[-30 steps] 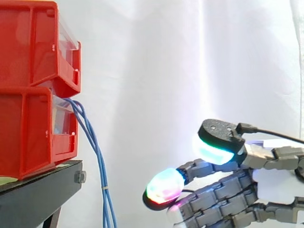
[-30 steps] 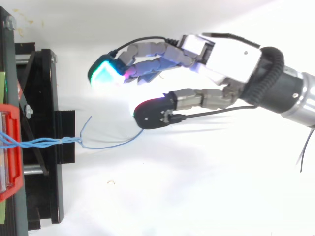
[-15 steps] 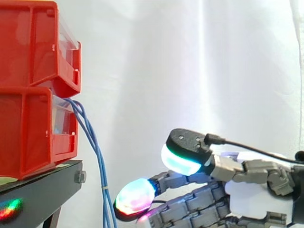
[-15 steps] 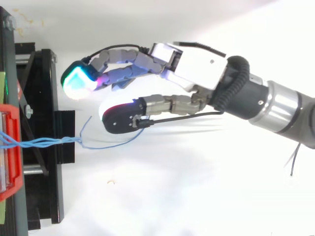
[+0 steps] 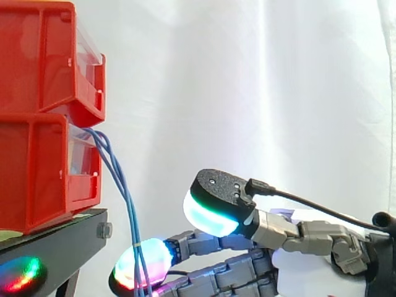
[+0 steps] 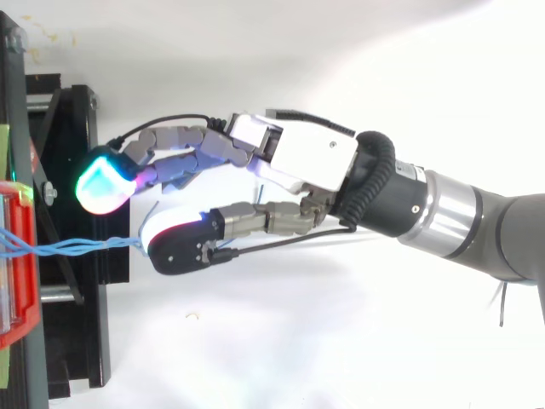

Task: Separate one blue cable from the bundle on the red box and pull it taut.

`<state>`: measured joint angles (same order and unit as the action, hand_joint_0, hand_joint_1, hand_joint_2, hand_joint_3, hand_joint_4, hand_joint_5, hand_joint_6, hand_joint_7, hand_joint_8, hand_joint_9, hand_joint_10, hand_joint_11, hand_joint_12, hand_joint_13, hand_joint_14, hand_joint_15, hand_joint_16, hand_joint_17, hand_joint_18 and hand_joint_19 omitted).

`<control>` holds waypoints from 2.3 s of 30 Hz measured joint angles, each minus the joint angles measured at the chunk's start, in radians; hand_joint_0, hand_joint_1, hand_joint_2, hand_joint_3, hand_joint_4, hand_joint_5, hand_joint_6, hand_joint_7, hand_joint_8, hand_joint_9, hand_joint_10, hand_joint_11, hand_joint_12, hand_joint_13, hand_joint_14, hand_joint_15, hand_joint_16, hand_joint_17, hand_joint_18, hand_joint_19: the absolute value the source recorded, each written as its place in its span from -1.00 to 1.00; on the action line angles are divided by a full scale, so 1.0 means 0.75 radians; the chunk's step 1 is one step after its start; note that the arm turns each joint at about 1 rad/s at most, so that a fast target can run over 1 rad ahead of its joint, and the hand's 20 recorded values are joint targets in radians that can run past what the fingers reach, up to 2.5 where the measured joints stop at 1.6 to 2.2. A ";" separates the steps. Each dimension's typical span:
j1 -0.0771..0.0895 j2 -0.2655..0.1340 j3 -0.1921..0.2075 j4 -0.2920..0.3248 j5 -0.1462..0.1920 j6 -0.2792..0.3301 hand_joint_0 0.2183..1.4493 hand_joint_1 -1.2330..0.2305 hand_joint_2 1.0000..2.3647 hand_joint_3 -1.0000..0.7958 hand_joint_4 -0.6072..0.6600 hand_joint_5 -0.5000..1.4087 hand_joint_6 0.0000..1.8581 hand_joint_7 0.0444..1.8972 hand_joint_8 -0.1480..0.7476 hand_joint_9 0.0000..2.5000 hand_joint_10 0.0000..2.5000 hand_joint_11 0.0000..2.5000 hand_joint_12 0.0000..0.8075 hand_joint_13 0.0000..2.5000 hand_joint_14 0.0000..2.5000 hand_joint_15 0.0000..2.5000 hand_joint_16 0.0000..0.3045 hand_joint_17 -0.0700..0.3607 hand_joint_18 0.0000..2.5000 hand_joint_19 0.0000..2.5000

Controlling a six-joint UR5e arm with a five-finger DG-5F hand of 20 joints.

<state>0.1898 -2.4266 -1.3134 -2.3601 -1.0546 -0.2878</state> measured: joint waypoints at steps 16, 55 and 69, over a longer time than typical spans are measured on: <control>0.031 -0.089 0.017 0.115 -0.020 0.081 -0.45 0.00 -0.99 -0.37 0.58 -0.63 -0.46 -0.03 0.12 -0.46 -0.99 -0.78 -0.02 -0.48 -0.99 -0.77 -0.63 -0.08 -0.49 -0.52; 0.001 0.048 0.039 -0.143 -0.104 0.267 -0.35 -0.26 -0.98 -0.06 0.37 -0.62 -0.23 0.09 0.13 -0.35 -0.99 -0.67 -0.03 -0.40 -0.99 -0.75 -0.63 -0.08 -0.42 -0.53; 0.011 0.142 0.039 -0.323 -0.095 0.263 -0.33 -0.43 -0.97 -0.01 0.24 -0.65 -0.13 -0.03 0.12 -0.32 -0.99 -0.60 -0.04 -0.36 -0.99 -0.73 -0.64 -0.10 -0.38 -0.53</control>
<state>0.1983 -2.3202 -1.2839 -2.6027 -1.1262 -0.0906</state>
